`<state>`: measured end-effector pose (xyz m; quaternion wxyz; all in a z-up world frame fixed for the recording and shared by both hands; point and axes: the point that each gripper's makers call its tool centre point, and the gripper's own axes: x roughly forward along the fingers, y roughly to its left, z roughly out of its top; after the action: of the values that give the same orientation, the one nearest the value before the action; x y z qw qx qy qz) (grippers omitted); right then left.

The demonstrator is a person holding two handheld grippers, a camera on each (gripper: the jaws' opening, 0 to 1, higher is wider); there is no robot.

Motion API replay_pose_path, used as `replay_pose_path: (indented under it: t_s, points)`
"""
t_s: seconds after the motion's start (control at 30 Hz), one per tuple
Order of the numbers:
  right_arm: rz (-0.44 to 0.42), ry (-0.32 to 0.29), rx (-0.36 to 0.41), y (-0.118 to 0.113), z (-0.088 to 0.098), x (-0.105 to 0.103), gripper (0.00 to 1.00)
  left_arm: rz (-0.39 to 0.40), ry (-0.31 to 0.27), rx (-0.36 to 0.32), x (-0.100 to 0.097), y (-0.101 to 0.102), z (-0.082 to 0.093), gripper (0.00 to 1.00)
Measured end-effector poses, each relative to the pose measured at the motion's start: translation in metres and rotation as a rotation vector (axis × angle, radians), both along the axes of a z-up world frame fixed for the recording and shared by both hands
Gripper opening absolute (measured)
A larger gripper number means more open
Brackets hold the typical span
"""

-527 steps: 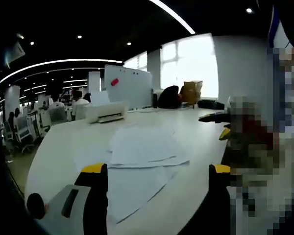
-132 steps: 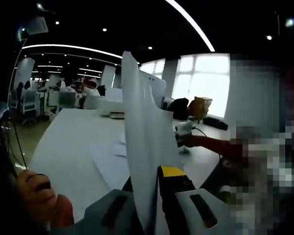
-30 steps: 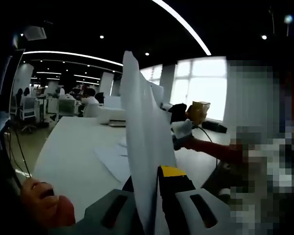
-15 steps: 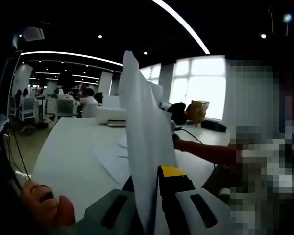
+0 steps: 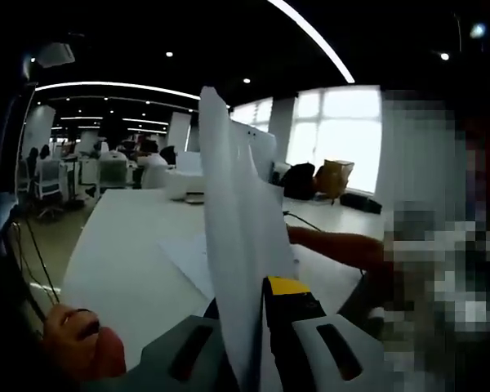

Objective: Organize the stack of printing papers by aligning and flattening the scattered papers on the table

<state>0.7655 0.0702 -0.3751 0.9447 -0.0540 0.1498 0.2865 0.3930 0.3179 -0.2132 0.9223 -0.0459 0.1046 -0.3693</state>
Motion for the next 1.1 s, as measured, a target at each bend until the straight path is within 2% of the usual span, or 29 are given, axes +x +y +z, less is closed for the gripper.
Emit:
replay_pose_path:
  t_s: [0.03,0.07,0.3,0.47,0.67,0.7,0.77,0.93,0.97,1.03,1.1]
  points:
    - [0.024,0.011,0.038,0.008,0.000,-0.007,0.67,0.003,0.002,0.003,0.001,0.001,0.000,0.06]
    - [0.059,0.013,0.034,0.012,-0.002,-0.010,0.62,0.006,0.003,0.004,0.002,0.001,-0.001,0.06]
    - [0.095,0.013,0.029,0.021,-0.001,-0.012,0.29,-0.006,0.005,0.007,0.002,-0.005,-0.002,0.06]
    - [0.081,0.015,0.029,0.018,0.001,-0.006,0.02,0.004,0.002,0.009,-0.001,-0.001,0.000,0.06]
    - [0.074,0.026,0.029,0.016,0.004,-0.007,0.00,0.006,-0.001,0.008,0.000,-0.001,0.001,0.06]
    - [0.084,0.051,0.050,0.019,0.005,-0.012,0.00,0.005,-0.001,0.007,0.000,-0.001,0.001,0.06]
    - [0.130,0.067,0.035,0.025,0.006,-0.025,0.00,0.003,-0.001,0.008,0.001,-0.003,-0.001,0.06]
    - [0.260,0.183,0.076,0.046,0.008,-0.080,0.00,-0.004,-0.006,-0.009,0.004,-0.006,-0.001,0.06]
    - [0.311,0.194,0.064,0.051,0.008,-0.097,0.00,-0.009,-0.009,-0.011,0.003,-0.008,0.000,0.06]
    - [0.352,0.216,0.033,0.055,0.008,-0.116,0.00,-0.014,-0.013,-0.012,0.002,-0.011,0.001,0.06]
    - [0.403,0.180,-0.023,0.060,0.015,-0.131,0.00,-0.017,-0.022,-0.013,0.000,-0.012,0.004,0.06]
